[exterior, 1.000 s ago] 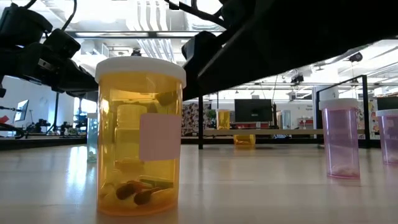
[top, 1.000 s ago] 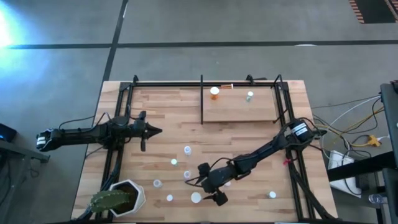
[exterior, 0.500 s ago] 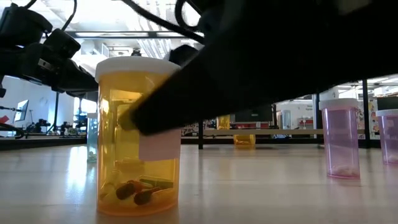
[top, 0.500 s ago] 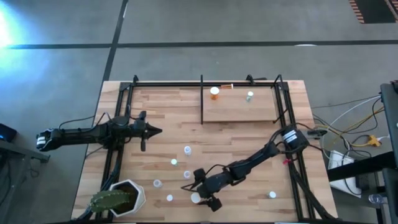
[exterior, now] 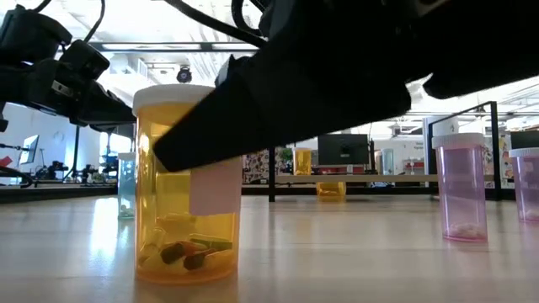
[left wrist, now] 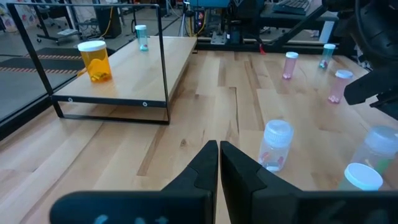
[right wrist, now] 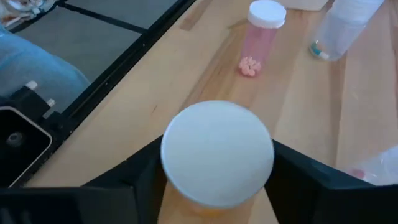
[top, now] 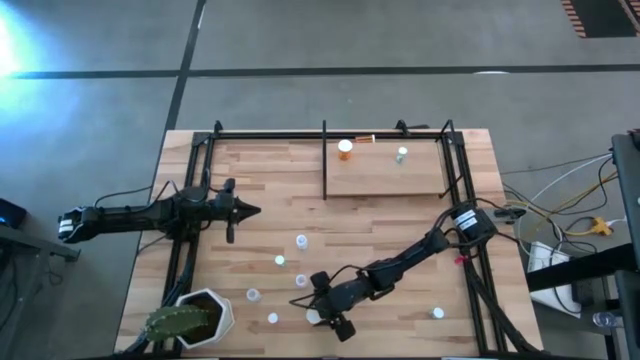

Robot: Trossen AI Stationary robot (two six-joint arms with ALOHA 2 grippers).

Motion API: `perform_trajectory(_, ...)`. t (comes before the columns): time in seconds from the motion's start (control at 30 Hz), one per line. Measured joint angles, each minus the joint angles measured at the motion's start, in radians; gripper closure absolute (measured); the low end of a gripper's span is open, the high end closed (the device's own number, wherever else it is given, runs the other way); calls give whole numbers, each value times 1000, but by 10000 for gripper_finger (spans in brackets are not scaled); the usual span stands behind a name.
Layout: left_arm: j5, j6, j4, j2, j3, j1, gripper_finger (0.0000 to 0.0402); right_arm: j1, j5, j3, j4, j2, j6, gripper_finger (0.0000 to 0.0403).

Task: Pick and place medicine bottles onto shelf by color
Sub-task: Put the bottom orange pill bottle on the shelf

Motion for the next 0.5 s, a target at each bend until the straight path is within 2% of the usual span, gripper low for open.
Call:
perform_trajectory(0.23, 0, 0, 0, 0, 0, 0, 402, -3, 21, -17, -148, -121, -9, 217)
perform_trajectory(0.33, 0, 0, 0, 0, 0, 0, 402, -8, 125, -54, -224, -222, -31, 215)
perform_trajectory(0.5, 0, 0, 0, 0, 0, 0, 402, -39, 393, -139, -343, -417, -26, 213)
